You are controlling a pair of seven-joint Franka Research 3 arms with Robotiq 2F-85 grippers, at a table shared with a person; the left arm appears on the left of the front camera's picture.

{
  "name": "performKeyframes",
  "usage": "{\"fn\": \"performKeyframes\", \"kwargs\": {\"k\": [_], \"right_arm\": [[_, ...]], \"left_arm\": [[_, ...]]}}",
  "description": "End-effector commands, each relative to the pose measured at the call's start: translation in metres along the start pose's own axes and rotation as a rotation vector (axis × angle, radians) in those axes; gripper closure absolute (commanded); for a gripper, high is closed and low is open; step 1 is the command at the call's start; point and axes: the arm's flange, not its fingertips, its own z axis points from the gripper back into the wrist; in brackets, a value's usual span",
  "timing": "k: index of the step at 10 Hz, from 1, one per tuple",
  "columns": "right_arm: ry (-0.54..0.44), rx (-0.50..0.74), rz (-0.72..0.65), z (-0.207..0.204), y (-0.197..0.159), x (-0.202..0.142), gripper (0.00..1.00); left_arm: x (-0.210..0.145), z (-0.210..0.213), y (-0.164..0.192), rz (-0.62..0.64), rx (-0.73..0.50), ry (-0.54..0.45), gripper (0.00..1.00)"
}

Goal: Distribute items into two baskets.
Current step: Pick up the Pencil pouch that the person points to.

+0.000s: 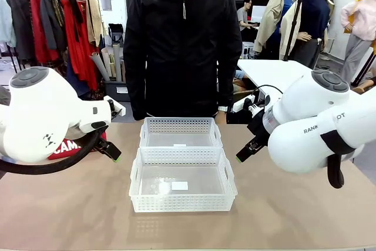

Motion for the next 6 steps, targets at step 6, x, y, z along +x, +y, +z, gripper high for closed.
{"fn": "performKeyframes", "kwargs": {"k": [6], "right_arm": [[-0.016, 0.064, -0.055, 0.017, -0.04, 0.009, 0.0]], "left_arm": [[0.02, 0.009, 0.033, 0.008, -0.121, 0.011, 0.0]]}}
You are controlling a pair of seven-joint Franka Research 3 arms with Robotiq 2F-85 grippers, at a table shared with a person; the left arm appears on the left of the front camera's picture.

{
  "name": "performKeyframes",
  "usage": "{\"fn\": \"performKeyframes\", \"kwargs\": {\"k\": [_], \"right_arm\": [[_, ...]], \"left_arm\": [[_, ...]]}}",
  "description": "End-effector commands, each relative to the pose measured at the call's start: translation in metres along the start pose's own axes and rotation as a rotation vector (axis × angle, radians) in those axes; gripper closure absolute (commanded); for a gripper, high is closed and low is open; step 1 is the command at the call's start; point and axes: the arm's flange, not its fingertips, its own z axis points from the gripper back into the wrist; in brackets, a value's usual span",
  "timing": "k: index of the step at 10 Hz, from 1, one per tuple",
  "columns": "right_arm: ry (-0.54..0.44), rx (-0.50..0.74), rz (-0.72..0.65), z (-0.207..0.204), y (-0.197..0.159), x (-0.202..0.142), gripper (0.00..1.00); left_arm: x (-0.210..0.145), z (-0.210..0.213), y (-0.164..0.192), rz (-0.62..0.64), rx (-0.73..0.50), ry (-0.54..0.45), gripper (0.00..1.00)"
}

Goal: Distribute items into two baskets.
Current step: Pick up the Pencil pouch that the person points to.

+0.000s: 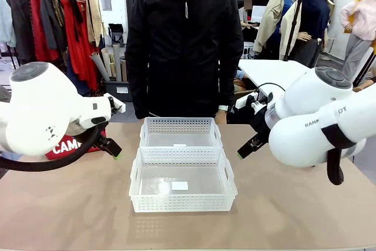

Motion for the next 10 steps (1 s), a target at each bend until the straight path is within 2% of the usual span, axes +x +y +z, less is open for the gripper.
{"fn": "performKeyframes", "kwargs": {"k": [1, 3, 4, 6, 8, 10], "right_arm": [[0.003, 0.057, -0.011, 0.018, -0.036, 0.009, 0.0], [0.022, 0.16, -0.026, 0.03, -0.067, 0.013, 0.0], [0.015, 0.201, -0.054, 0.036, -0.085, 0.013, 0.0], [-0.007, 0.247, -0.098, 0.051, -0.113, 0.009, 0.0], [-0.028, 0.288, -0.14, 0.065, -0.14, -0.002, 0.0], [-0.074, 0.333, -0.195, 0.087, -0.173, -0.021, 0.0]], "left_arm": [[0.013, 0.009, 0.039, -0.023, -0.132, 0.003, 0.0], [0.017, 0.018, 0.084, 0.021, -0.234, 0.05, 0.0], [0.014, 0.024, 0.104, 0.047, -0.246, 0.046, 0.0], [0.006, 0.033, 0.136, 0.059, -0.292, 0.1, 0.0], [-0.002, 0.059, 0.167, 0.088, -0.3, 0.079, 0.0], [-0.022, 0.092, 0.207, 0.179, -0.274, 0.029, 0.0]]}}
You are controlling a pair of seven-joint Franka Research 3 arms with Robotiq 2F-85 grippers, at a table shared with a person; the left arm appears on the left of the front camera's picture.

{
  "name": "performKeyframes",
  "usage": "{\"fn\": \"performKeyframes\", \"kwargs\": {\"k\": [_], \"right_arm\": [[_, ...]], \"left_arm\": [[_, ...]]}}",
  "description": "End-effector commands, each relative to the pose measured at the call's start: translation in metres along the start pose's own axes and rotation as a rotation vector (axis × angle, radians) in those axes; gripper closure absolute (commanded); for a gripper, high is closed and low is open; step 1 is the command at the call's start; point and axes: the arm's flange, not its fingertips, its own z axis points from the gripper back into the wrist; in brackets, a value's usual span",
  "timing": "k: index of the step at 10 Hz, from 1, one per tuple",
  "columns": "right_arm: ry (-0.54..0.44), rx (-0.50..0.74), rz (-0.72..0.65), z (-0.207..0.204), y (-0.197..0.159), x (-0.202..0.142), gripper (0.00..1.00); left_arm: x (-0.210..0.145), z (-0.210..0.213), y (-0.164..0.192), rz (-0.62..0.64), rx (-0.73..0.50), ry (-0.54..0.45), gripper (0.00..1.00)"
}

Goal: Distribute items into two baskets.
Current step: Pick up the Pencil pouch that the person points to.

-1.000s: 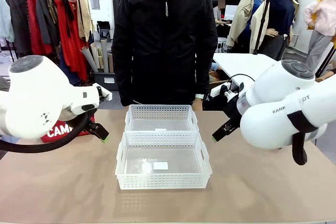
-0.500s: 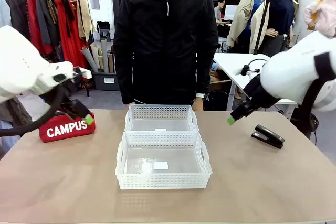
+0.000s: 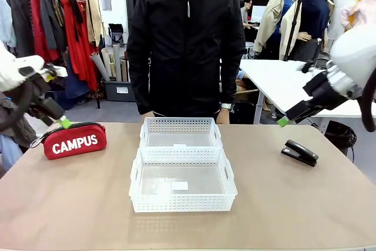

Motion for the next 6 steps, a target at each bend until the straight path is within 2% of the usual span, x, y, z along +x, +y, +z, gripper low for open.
{"fn": "performKeyframes", "kwargs": {"k": [1, 3, 6], "right_arm": [[-0.053, 0.091, -0.007, 0.027, -0.027, -0.011, 0.0], [-0.1, 0.151, -0.022, 0.054, -0.049, -0.026, 0.0], [-0.226, 0.202, -0.049, 0.097, -0.07, -0.057, 0.0]], "left_arm": [[-0.013, 0.032, 0.024, 0.055, -0.05, -0.087, 0.0], [-0.029, 0.056, 0.052, 0.117, -0.085, -0.12, 0.0], [-0.04, 0.084, 0.075, 0.127, -0.159, -0.295, 0.0]]}}
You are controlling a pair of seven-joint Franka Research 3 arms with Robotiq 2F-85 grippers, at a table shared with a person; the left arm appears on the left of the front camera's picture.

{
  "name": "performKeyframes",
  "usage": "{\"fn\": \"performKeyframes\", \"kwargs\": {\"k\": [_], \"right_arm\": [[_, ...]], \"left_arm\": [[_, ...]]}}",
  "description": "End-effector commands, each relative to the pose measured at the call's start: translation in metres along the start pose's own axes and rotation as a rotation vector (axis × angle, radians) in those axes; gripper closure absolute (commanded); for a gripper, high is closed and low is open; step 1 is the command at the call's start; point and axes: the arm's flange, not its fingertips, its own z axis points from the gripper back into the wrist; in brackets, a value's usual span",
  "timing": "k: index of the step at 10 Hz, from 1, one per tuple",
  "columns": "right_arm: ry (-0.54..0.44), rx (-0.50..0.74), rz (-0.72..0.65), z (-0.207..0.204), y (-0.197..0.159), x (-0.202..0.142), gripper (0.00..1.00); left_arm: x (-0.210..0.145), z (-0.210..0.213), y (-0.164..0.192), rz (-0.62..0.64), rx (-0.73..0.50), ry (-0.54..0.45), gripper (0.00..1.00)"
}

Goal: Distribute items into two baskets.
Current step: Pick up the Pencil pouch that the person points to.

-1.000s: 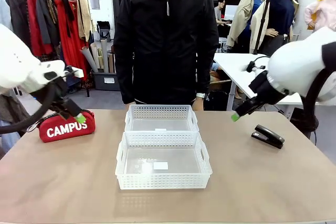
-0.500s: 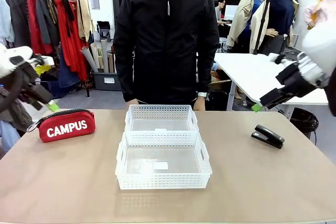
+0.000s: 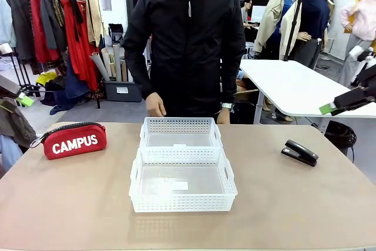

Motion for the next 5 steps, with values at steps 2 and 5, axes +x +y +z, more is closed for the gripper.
{"fn": "performKeyframes", "kwargs": {"k": [2, 5], "right_arm": [[-0.107, 0.045, 0.013, 0.023, -0.004, -0.017, 0.0], [-0.138, 0.051, 0.006, 0.036, -0.007, -0.024, 0.0]], "left_arm": [[0.009, 0.016, 0.0, -0.054, -0.061, -0.134, 0.0], [0.013, 0.035, 0.003, -0.078, -0.088, -0.216, 0.0]]}}
